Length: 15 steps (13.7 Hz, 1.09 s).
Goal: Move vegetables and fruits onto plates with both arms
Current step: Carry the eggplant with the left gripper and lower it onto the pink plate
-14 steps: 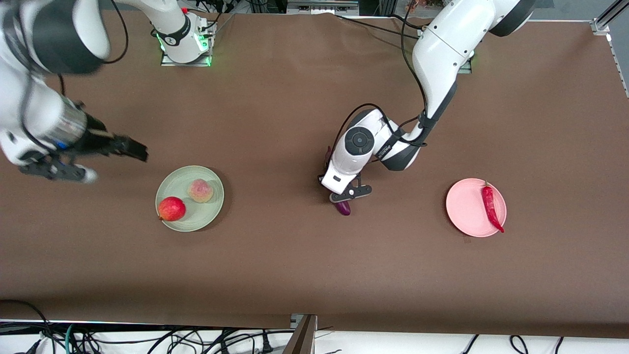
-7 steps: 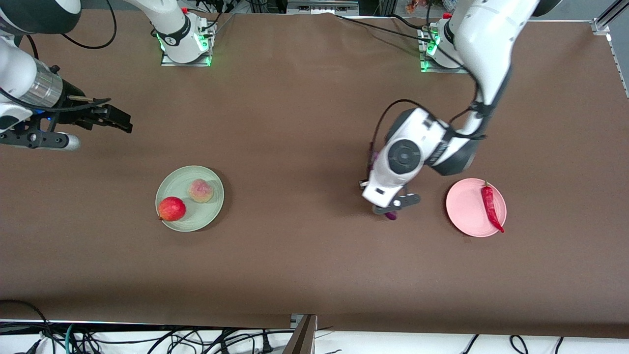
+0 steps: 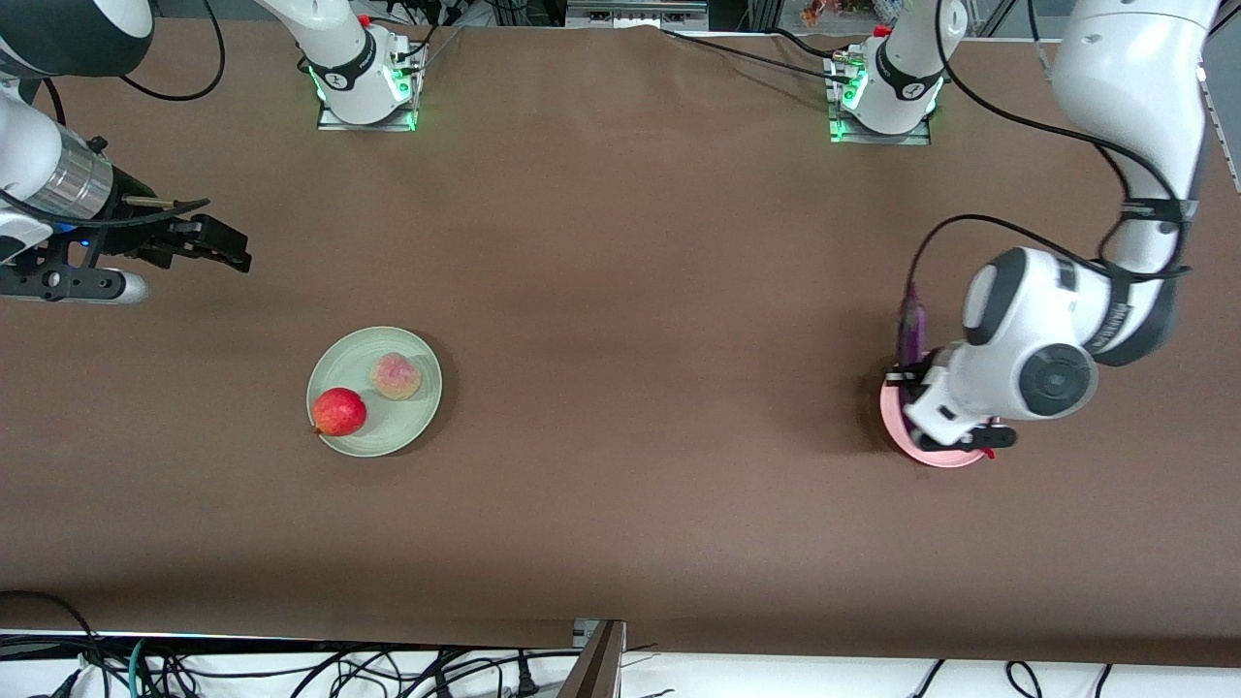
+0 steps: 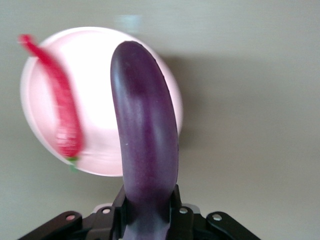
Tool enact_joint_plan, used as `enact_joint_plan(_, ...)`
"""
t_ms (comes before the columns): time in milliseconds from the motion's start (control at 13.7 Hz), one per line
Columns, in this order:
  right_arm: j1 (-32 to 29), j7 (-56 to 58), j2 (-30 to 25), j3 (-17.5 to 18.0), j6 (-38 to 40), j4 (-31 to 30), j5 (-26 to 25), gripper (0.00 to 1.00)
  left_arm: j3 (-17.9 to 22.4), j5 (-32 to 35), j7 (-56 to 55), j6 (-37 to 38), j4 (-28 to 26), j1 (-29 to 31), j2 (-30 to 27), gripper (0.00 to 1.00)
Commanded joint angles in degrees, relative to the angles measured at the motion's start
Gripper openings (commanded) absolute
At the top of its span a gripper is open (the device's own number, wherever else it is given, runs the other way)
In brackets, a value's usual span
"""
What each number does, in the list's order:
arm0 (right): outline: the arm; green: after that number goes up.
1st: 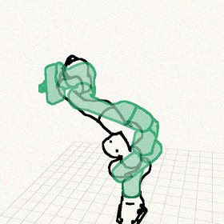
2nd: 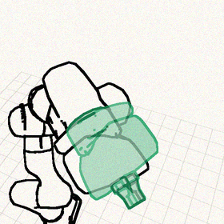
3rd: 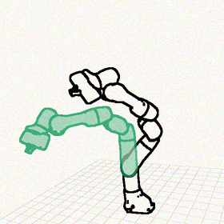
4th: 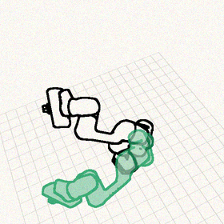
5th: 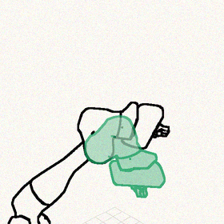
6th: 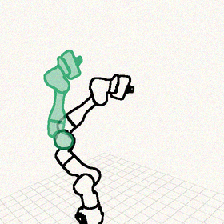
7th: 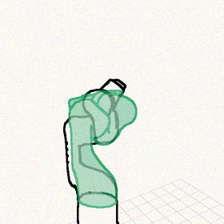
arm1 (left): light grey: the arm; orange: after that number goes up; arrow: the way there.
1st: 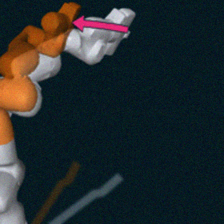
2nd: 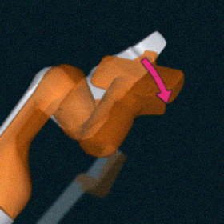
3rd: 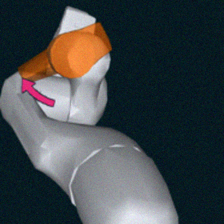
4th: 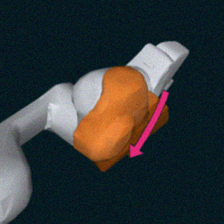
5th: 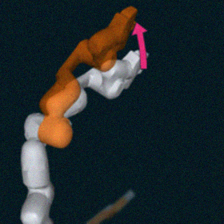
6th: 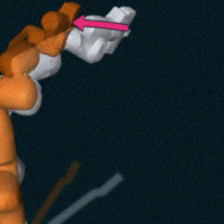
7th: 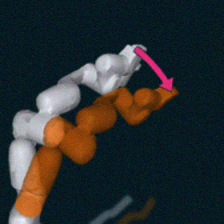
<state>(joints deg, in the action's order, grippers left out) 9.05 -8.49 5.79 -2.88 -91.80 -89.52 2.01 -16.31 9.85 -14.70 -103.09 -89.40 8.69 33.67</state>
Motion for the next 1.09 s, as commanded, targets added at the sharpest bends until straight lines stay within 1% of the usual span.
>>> enact_joint_plan(0,-0.4,0.2,0.4,0.9,-0.5,1.1,-0.8,1.00,-0.7,3.4,5.5,-0.4,-2.3,4.0,0.2,0.00)
enact_joint_plan(73,-0.3,0.3,0.5,0.9,-0.5,1.1,-0.9,1.00,-0.7,3.4,5.7,-2.4,-3.8,5.2,0.3,0.00)
enact_joint_plan(146,-0.3,0.3,0.5,0.9,-0.6,1.1,-1.1,1.00,-0.8,3.2,5.3,-5.3,-5.1,5.1,0.3,0.00)
enact_joint_plan(219,-0.3,0.5,0.5,0.9,-0.9,1.3,-1.1,1.00,-0.8,3.2,5.0,-6.7,-5.6,4.8,1.0,0.07)
enact_joint_plan(291,-0.3,0.5,0.4,0.9,-1.1,1.5,-1.1,1.00,-0.9,3.2,5.0,-6.8,-5.5,4.8,1.4,0.38)
enact_joint_plan(364,-0.3,0.6,0.4,0.9,-1.1,1.5,-1.1,1.00,-1.0,3.2,5.2,-6.8,-5.4,4.8,1.3,0.90)
enact_joint_plan(437,-0.3,0.6,0.5,0.9,-1.1,2.0,-1.1,1.00,-1.3,2.8,5.2,-6.6,-4.9,4.8,0.9,1.00)
enact_joint_plan(510,-0.4,0.8,0.5,0.8,-1.0,2.2,-1.1,1.00,-1.4,2.7,5.3,-6.3,-4.4,4.8,0.3,1.00)
enact_joint_plan(656,-0.7,1.7,0.6,0.7,-0.8,2.2,-0.5,1.00,-1.5,2.7,5.9,-4.7,-4.2,4.9,-3.2,1.00)
enact_joint_plan(728,-0.5,1.7,1.0,0.7,-0.8,2.2,-0.6,1.00,-1.8,1.2,5.7,-3.7,-3.9,5.1,-5.0,1.00)
enact_joint_plan(874,-0.5,1.8,1.1,0.7,-0.5,2.2,-0.6,1.00,-1.6,-5.8,6.4,-2.6,-1.2,6.4,-8.1,1.00)
enact_joint_plan(1020,-0.4,1.9,1.1,0.8,-0.4,2.2,-0.7,1.00,-1.6,-7.2,7.8,0.2,1.0,7.0,-11.5,1.00)
